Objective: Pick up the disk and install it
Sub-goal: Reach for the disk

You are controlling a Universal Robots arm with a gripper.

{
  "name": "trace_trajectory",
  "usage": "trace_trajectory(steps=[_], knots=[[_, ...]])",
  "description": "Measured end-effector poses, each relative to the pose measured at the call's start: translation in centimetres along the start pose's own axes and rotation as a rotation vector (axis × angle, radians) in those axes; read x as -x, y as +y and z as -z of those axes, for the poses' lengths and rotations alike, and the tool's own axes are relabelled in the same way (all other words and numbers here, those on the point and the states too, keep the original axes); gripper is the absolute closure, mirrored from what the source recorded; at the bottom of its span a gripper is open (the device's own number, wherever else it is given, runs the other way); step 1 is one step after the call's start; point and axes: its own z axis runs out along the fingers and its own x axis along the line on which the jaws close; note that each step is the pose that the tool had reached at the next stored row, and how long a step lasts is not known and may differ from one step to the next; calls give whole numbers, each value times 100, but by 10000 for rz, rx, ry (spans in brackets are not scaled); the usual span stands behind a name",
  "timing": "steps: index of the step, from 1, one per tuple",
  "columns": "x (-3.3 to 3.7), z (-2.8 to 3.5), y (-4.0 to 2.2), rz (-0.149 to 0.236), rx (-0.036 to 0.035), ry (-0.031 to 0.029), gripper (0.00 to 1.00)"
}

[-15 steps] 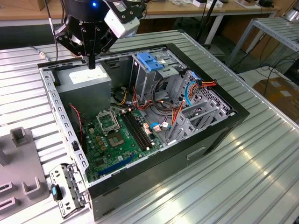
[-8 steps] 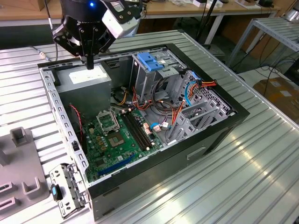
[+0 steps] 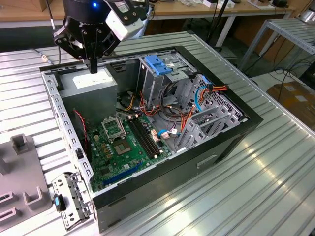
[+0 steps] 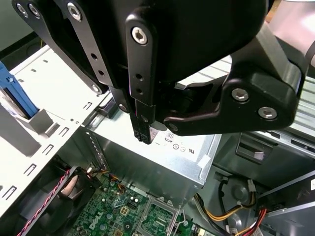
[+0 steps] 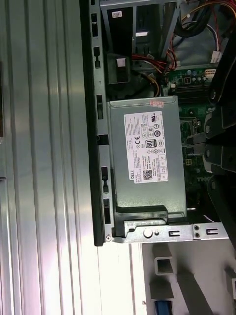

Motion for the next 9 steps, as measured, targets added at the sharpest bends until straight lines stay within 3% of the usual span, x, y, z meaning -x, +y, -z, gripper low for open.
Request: trace_trajectory(steps=[9], knots=[[-34, 0, -3, 0, 0, 4, 89]])
